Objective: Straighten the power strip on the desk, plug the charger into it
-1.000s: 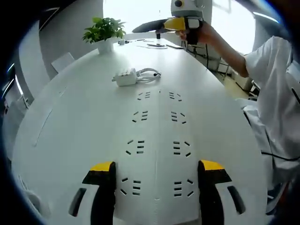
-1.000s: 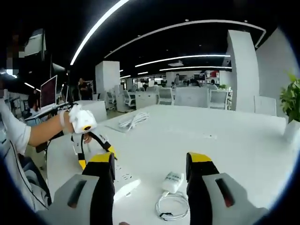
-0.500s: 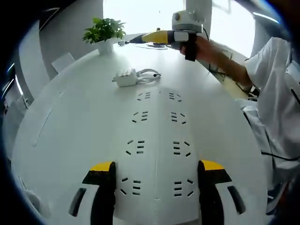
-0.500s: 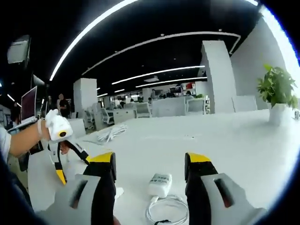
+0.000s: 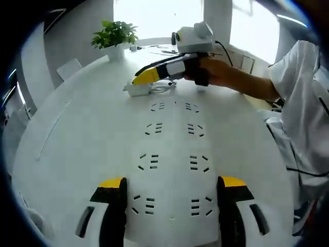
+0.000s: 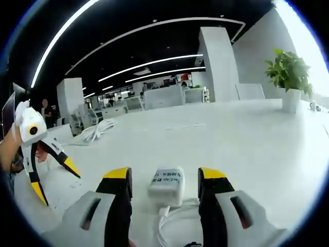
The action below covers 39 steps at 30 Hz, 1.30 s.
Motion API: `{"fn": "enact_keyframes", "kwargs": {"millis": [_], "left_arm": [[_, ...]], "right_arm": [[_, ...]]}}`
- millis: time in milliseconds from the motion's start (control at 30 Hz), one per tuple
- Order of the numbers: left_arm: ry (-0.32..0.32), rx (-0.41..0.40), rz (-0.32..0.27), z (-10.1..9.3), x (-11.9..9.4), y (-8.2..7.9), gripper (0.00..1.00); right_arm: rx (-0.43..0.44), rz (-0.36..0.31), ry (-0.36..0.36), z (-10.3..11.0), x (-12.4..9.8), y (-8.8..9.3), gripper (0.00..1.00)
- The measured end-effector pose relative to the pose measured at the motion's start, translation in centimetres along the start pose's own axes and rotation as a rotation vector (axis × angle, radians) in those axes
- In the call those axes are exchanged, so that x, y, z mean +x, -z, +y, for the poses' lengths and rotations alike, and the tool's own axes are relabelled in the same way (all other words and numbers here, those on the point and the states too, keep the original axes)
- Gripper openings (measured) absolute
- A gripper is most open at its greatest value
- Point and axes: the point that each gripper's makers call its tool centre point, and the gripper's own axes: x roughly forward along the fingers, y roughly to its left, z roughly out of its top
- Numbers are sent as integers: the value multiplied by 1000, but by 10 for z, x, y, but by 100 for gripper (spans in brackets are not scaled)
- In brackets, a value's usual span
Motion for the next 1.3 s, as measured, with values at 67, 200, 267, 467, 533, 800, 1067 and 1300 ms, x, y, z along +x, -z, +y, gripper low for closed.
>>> {"fn": "enact_keyframes", "kwargs": {"millis": [67, 200, 267, 467, 533, 800, 1067, 1300], "left_arm": [[1, 0, -3, 0, 0, 0, 73], [2, 0, -6, 0, 0, 0, 73], [3, 1, -8, 0, 0, 0, 73], [3, -4, -20, 0, 0, -1, 73], [4, -3, -22, 0, 0, -1, 73], [7, -2, -26, 0, 0, -1, 73], [8, -2, -29, 1, 0, -1, 73], [10, -1, -32, 1, 0, -1, 73]], "right_arm": [[-43, 10, 37, -4, 1, 2, 51], [-69, 16, 57, -5, 4, 2, 49], [-62, 29, 58, -3, 6, 6, 47], [-111, 63, 100, -4, 12, 12, 43], [-115, 70, 108, -5, 13, 13, 42], [-148, 80, 121, -6, 12, 15, 38], [-159, 87, 128, -7, 13, 16, 35], [-162, 89, 123, -5, 13, 17, 30]]}}
